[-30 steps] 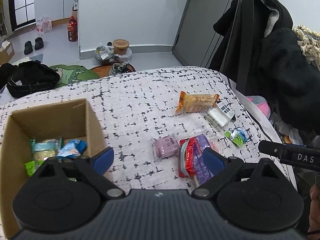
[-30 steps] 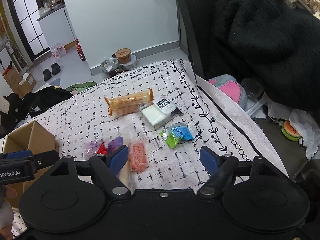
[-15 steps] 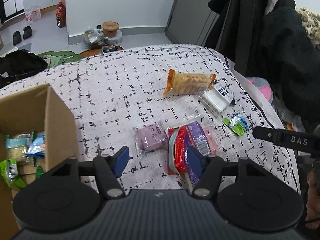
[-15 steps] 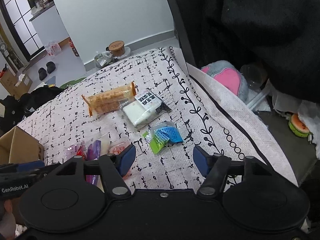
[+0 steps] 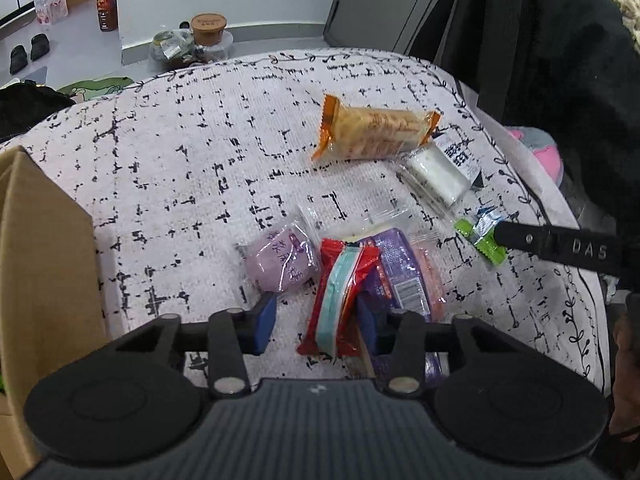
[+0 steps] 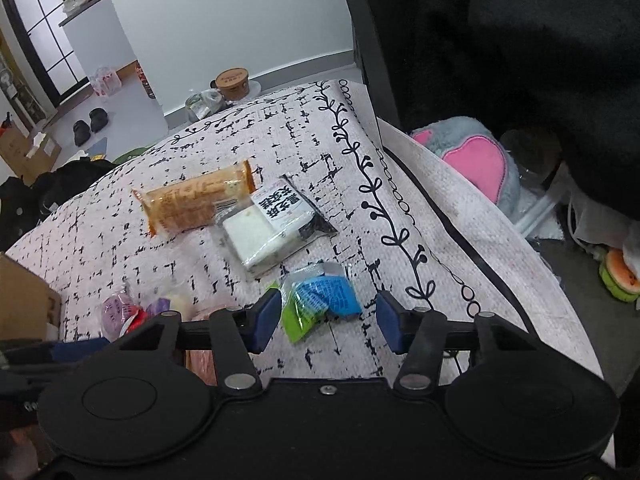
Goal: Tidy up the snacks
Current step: 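Grasp the red-and-teal pack with the left tool while the right tool grasps the blue pack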
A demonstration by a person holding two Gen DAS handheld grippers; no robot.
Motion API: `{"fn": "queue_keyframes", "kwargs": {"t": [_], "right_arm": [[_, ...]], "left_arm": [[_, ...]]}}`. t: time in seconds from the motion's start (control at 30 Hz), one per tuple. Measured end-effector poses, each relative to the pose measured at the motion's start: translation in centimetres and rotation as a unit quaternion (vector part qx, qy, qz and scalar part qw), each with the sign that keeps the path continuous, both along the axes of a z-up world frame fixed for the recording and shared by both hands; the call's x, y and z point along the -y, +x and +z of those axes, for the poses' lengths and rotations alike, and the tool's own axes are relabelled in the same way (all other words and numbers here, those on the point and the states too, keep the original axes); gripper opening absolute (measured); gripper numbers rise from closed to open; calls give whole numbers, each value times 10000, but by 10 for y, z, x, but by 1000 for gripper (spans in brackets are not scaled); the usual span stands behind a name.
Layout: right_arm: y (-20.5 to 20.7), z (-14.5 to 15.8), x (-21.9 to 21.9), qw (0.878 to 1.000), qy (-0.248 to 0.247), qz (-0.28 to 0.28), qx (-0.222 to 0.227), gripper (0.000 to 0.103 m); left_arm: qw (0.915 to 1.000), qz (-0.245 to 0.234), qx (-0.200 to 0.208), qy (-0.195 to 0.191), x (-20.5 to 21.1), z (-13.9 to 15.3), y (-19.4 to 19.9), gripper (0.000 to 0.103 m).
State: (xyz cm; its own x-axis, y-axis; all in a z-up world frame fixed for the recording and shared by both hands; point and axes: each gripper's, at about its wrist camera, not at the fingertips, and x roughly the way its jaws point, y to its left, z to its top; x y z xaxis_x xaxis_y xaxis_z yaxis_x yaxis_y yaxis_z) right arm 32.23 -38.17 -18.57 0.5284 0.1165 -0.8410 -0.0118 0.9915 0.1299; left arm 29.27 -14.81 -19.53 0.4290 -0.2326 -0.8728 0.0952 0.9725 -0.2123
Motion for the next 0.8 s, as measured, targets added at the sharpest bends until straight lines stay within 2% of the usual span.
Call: {"fn": "queue_keyframes", "kwargs": {"t": [0.07, 0.23, 0.33, 0.5, 0.57, 0.63, 0.8], "right_arm": [[3, -3, -1, 10000, -32, 13, 23, 52], [9, -10, -1, 10000, 9, 49, -26, 52], [11, -14, -4, 9999, -4, 103, -37, 53], [15, -19, -9, 9997, -63, 211, -107, 54], [16, -21, -11, 9997, -89, 211, -115, 48], [17, -20, -12, 9996, -169, 186, -157, 38], [14, -13, -18, 9994, -226, 180, -199, 32]], "left_arm": [[10000, -10, -90, -18, 1, -4, 3, 31], [9999, 50, -101, 19, 2, -12, 6, 27], [9999, 76, -106, 18, 1, -12, 8, 22], [9999, 120, -93, 61, -2, -9, 6, 21], [9998, 181, -93, 74, -5, -8, 5, 21], [9997, 227, -78, 77, -8, -6, 4, 21], [9996, 292, -8, 18, -17, 2, 0, 21]]}}
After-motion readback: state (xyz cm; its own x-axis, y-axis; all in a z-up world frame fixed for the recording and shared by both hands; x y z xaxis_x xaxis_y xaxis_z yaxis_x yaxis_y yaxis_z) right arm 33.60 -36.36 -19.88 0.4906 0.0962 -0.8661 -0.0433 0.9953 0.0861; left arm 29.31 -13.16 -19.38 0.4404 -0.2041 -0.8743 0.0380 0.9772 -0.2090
